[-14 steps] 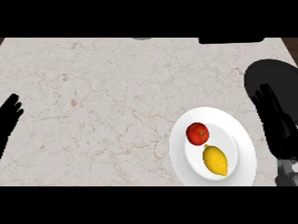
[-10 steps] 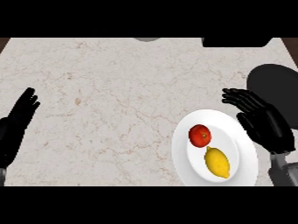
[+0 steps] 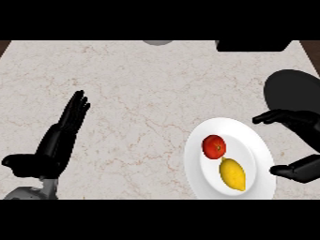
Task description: Pick the lemon from the plate and place it in the pan
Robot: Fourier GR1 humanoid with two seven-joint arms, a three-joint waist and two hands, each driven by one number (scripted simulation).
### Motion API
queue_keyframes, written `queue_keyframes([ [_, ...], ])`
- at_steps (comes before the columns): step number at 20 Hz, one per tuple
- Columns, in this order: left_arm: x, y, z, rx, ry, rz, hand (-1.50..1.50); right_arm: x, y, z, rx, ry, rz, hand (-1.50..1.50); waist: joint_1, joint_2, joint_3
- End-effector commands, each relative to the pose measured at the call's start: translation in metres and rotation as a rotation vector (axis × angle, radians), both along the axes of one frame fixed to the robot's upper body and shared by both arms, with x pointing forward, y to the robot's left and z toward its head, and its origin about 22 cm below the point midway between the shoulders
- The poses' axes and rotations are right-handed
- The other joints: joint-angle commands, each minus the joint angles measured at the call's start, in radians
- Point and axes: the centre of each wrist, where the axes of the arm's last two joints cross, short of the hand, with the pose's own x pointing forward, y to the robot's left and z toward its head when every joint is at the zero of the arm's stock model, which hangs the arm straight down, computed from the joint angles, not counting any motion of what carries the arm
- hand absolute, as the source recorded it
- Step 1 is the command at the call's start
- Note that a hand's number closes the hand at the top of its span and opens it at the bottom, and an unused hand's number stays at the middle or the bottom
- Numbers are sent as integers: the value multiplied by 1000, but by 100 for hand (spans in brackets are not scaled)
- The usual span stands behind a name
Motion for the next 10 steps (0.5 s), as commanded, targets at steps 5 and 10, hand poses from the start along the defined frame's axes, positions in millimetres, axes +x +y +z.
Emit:
queue_keyframes([
  [5, -3, -30, -17, -25, -17, -42, 0, 25, -36, 28, -213, -196, 138, -150, 15, -2, -2],
  [10, -3, -45, -24, -20, -12, -25, 0, 23, -26, 36, -378, -224, 248, -150, 8, -3, -2],
])
